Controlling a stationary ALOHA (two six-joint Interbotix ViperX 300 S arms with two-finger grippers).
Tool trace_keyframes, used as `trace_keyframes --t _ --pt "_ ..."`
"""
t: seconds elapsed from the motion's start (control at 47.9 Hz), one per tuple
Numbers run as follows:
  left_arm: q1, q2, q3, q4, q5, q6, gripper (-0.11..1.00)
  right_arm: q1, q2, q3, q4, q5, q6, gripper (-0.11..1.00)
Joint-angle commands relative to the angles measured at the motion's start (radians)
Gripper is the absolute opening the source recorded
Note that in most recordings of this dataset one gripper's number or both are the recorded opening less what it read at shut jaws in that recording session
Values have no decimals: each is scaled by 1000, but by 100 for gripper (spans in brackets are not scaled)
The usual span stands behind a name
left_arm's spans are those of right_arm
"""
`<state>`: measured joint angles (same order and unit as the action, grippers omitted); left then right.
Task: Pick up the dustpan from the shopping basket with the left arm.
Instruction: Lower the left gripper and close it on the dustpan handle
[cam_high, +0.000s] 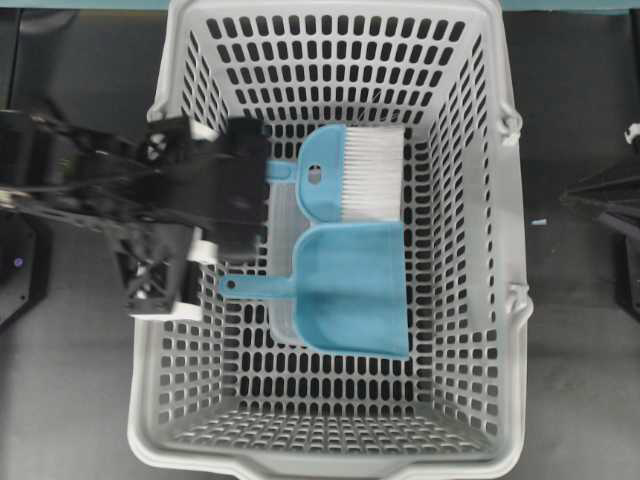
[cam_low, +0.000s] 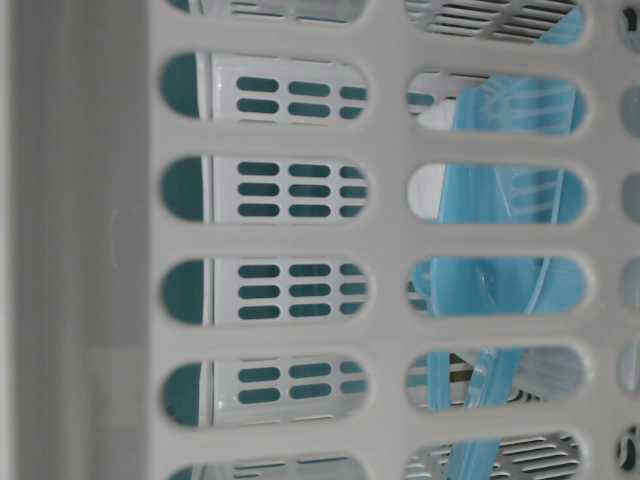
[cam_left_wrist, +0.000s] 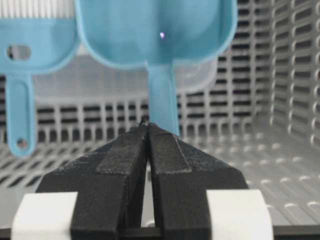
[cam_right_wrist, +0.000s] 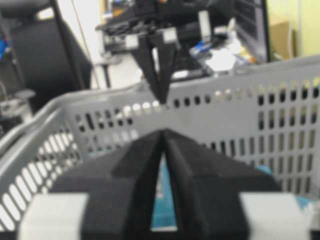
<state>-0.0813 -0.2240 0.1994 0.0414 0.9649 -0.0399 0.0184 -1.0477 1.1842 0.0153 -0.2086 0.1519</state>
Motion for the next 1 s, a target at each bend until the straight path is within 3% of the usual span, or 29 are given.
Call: trace_keyframes --t 0.0,0.104,0.272,0.334,0.418,0.982 --pt "3 35 -57 3 29 0 1 -2 -2 -2 5 -5 0 10" --pt "0 64 -57 3 31 -8 11 -2 -8 8 6 -5 14 30" --pt "-21 123 -63 3 31 -3 59 -2 -11 17 8 -5 69 67" --pt "-25 143 -61 3 31 -12 76 -3 -11 21 8 -5 92 73" --pt "-28 172 -60 3 31 -14 89 -3 -11 25 8 -5 103 75" --pt "-31 296 21 3 15 -34 90 -3 -25 43 8 6 103 75"
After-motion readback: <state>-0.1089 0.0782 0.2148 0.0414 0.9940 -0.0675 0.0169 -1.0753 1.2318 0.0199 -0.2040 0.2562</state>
